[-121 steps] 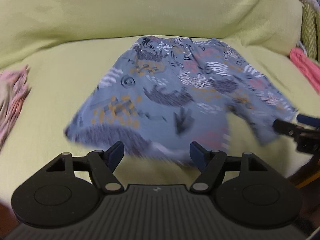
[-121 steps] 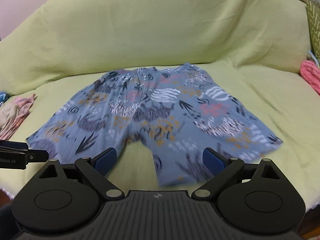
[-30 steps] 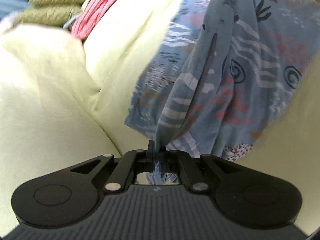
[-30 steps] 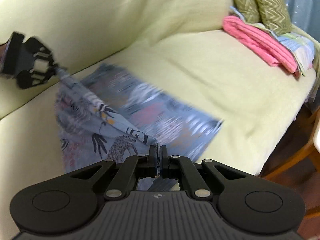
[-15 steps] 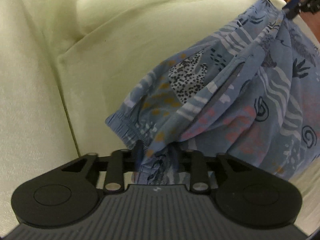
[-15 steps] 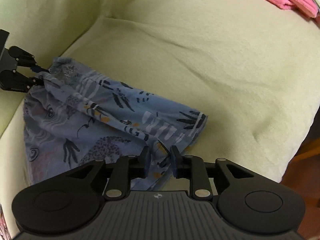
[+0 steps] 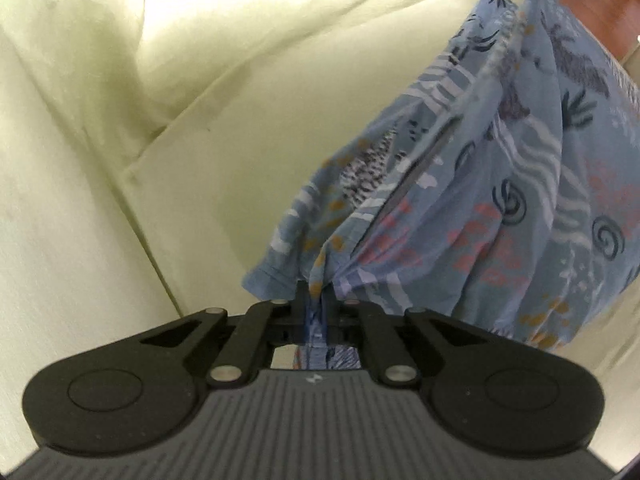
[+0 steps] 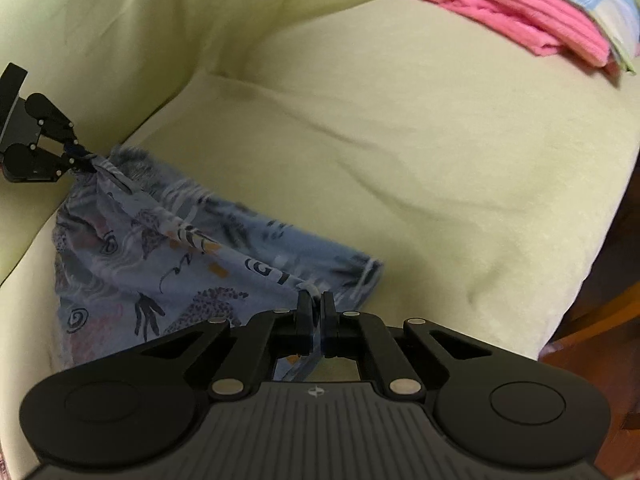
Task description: Fold clothes
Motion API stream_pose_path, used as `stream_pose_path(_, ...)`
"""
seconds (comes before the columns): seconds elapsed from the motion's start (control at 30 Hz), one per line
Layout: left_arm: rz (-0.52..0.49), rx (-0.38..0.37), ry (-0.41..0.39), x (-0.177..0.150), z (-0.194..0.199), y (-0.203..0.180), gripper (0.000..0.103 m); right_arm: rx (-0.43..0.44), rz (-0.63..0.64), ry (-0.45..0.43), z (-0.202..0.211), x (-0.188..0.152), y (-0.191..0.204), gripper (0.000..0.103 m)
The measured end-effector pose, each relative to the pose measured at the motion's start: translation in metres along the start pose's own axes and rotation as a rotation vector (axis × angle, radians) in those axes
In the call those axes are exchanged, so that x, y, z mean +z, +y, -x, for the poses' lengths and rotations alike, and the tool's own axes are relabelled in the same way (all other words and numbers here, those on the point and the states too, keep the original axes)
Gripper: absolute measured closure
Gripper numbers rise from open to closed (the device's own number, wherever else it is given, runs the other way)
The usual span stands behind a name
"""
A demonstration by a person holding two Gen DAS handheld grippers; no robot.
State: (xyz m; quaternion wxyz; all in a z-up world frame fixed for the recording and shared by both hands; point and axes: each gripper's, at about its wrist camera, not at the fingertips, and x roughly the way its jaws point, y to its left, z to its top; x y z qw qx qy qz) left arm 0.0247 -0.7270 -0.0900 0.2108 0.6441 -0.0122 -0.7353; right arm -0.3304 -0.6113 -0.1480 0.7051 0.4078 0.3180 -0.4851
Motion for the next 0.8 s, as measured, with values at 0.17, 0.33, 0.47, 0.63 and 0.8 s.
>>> stream_pose_path(0.17,0.002,0.034,-0.002,0.005,-0.007,0.002,0.098,-0.008,-0.027,-0.009,-0.001,0.01,-0.013,0.101)
stream_pose_path(0.33,-0.019,0.049,0.022,0.011,-0.018,0.0,0.098,-0.019,-0.029,-0.006,-0.009,0.013,-0.018,0.102)
stream_pose_path(0.47,0.016,0.071,-0.001,0.015,-0.015,0.002,0.097,-0.027,-0.026,-0.002,-0.016,0.015,-0.021,0.102)
stream_pose_path(0.63,0.031,0.095,-0.012,0.018,-0.021,0.005,0.097,-0.025,-0.032,-0.035,-0.01,0.007,-0.022,0.102)
stream_pose_path(0.8,0.075,0.107,-0.022,0.017,-0.031,0.011,0.097,-0.026,-0.023,-0.05,-0.008,0.003,-0.023,0.103)
